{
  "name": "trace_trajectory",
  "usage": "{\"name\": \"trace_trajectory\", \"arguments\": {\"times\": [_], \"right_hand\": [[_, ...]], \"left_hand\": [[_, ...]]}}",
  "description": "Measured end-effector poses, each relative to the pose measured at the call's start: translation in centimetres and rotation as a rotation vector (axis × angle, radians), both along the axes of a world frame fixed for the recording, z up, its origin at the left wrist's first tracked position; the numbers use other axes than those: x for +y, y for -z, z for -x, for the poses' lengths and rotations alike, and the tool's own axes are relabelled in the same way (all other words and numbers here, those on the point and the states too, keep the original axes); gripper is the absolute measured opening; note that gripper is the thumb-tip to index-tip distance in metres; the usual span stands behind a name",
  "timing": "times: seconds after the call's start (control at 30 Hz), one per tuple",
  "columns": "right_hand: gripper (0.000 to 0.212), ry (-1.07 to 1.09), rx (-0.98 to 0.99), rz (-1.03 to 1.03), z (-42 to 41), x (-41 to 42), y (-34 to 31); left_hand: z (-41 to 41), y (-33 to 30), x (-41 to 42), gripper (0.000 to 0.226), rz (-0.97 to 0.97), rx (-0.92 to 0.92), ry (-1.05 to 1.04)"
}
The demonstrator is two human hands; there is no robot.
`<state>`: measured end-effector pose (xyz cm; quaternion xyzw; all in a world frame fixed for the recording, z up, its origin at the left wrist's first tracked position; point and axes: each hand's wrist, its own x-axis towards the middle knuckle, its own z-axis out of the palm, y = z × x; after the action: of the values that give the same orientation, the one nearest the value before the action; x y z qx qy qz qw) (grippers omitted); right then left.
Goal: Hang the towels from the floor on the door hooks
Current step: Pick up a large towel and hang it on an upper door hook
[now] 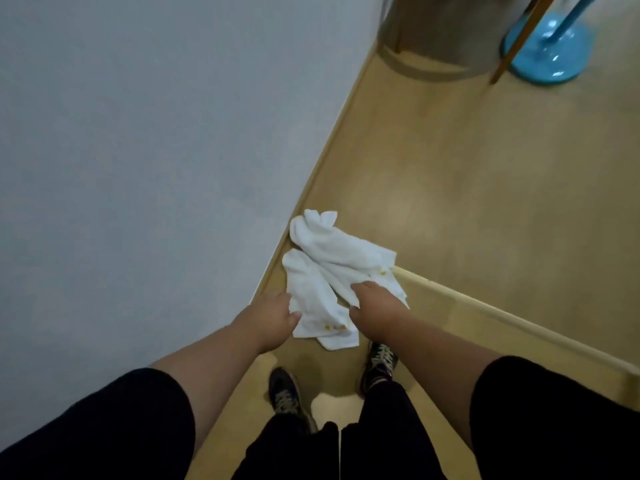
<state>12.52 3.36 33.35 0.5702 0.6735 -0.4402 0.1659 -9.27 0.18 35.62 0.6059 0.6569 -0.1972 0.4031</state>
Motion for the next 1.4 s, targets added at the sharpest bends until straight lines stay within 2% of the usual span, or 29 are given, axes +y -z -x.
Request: {"name": "trace_trajectory", "arguments": {"times": [0.3,0.47,0.63,0.73,0.77,0.87,0.9,1.03,1.07,1.13,1.2,1.27,1.33,1.4], "right_hand": [[0.052,-0.004,0.006,0.234,0.6,0.7,26.3],[0.058,0.083,0.033,0.275,2.4,0.1,40.0],[0.038,0.166,0.030,0.246,5.1,0.3,50.0],[0.015,0.238,0.038,0.297,6.1,0.1,52.3],[0.016,0.265,0.042,0.316,6.2,-0.2,52.7],[0.053,0.312,0.045,0.385,6.9,-1.0,51.9],[0.053,0.310,0.071,0.423,7.1,-1.5,51.6],[0.011,0.290,0.113,0.542,7.7,-3.7,50.8],[0.010,0.281,0.092,0.531,7.7,-4.0,50.8],[0.019,0.290,0.040,0.507,7.7,-4.0,51.3],[0.028,0.361,0.021,0.479,8.1,-3.6,52.1],[0.037,0.439,0.021,0.473,8.6,-2.9,52.8],[0.041,0.474,0.023,0.456,9.0,-2.3,53.5],[0.041,0.496,0.029,0.449,9.3,-2.1,54.2]], "left_hand": [[-1.5,26.6,0.2,0.060,0.219,-0.045,-0.300],[-1.5,41.3,1.3,0.066,0.131,-0.012,-0.436],[-0.6,50.8,1.9,0.081,0.070,0.030,-0.649],[-0.7,53.6,1.6,0.080,0.083,0.049,-0.660],[-0.7,54.0,1.3,0.072,0.088,0.047,-0.640],[-0.6,53.8,-0.9,0.059,0.163,-0.022,-0.570],[-0.5,53.4,-2.1,0.060,0.202,-0.054,-0.543],[0.6,51.7,-7.3,0.054,0.320,-0.148,-0.500],[0.9,51.3,-8.4,0.053,0.349,-0.159,-0.500],[1.6,50.9,-10.3,0.051,0.378,-0.186,-0.542],[2.3,51.2,-10.8,0.041,0.338,-0.184,-0.614],[3.1,51.8,-9.9,0.035,0.206,-0.150,-0.718],[4.1,52.5,-7.3,0.037,0.101,-0.111,-0.896],[5.1,53.5,-4.0,0.036,0.019,-0.054,-0.989]]}}
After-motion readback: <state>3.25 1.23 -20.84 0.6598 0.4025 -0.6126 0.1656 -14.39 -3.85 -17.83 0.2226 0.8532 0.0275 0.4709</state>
